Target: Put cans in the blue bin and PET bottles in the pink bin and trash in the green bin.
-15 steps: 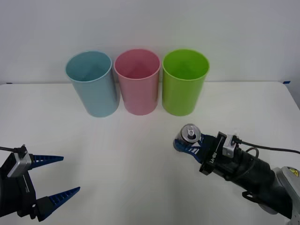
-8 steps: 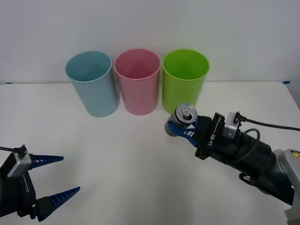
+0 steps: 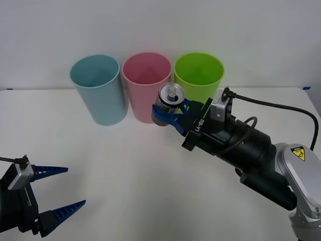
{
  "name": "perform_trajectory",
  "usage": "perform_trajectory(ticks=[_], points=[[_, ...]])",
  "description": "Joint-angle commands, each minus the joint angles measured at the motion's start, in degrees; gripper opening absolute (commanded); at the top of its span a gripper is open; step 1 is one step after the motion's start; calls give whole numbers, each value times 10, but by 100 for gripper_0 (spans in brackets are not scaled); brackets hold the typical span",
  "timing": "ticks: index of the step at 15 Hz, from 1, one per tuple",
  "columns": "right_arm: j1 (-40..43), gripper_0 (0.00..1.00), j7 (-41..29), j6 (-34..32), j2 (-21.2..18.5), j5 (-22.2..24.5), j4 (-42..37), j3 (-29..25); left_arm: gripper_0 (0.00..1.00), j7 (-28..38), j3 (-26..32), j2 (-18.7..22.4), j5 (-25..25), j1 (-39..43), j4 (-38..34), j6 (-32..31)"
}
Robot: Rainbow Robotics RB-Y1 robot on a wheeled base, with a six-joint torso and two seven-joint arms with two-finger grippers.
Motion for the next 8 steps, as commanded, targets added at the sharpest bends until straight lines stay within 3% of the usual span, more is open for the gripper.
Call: perform_trajectory(ticks=[1, 8], points=[[-34, 0, -51, 29, 2, 45, -5, 17, 100, 0, 0, 0, 0, 0, 0, 0], [-106, 0, -198, 39, 32, 187, -3, 24, 100, 0, 0, 0, 0, 0, 0, 0]])
